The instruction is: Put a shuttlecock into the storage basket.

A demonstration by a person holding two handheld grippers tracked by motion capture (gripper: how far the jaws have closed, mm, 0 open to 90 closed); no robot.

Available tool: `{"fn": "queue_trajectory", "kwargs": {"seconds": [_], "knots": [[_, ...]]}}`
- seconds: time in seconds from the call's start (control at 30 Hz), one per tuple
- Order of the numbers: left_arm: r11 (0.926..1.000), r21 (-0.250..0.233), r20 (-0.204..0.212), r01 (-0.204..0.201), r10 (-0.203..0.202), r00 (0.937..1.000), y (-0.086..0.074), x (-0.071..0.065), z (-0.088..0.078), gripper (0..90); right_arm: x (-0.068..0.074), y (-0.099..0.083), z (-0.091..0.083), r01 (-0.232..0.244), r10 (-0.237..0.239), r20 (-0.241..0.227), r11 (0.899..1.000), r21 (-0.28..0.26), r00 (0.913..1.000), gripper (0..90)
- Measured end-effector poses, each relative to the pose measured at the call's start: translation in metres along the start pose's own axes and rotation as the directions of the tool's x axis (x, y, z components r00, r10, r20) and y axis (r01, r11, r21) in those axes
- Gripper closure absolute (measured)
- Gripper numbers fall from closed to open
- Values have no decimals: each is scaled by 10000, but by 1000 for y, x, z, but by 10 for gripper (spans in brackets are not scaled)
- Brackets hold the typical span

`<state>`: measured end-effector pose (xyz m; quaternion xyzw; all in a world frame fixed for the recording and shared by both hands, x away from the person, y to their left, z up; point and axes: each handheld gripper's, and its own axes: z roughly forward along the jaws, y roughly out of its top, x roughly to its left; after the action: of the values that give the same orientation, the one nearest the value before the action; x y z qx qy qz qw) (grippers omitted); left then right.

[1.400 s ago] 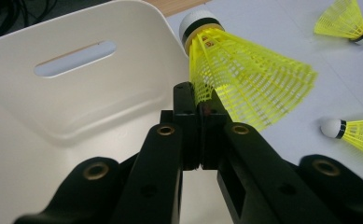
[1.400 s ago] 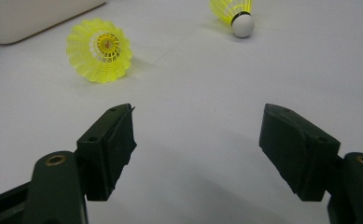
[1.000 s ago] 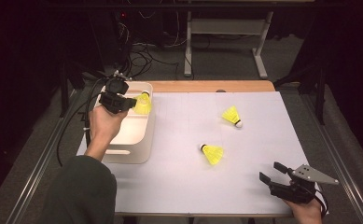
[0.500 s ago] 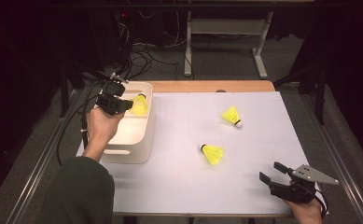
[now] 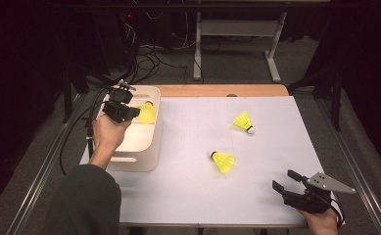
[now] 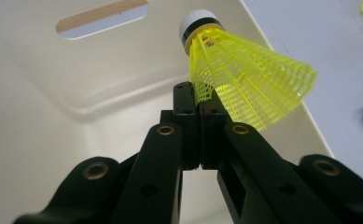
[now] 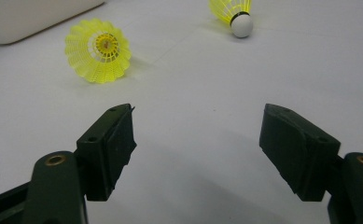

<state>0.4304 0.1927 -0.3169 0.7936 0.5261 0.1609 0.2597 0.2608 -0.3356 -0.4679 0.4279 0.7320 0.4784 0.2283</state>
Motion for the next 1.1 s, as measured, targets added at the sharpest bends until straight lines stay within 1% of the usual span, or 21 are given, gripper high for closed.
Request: {"fn": "queue_trajectory", "kwargs": {"seconds": [0.4, 0.8, 1.1], "knots": [[9998, 191, 74, 109, -110, 9999, -3, 3, 11, 889, 0, 0, 0, -16, 16, -13, 10000, 1, 10000, 269], [9994, 329, 108, 114, -118, 9999, -5, 4, 19, 888, 0, 0, 0, -1, 1, -10, 10000, -4, 10000, 269], [9985, 542, -9, -87, 88, 10000, -4, 3, 25, 887, 0, 0, 0, -17, 17, -11, 10000, -2, 10000, 269]]}}
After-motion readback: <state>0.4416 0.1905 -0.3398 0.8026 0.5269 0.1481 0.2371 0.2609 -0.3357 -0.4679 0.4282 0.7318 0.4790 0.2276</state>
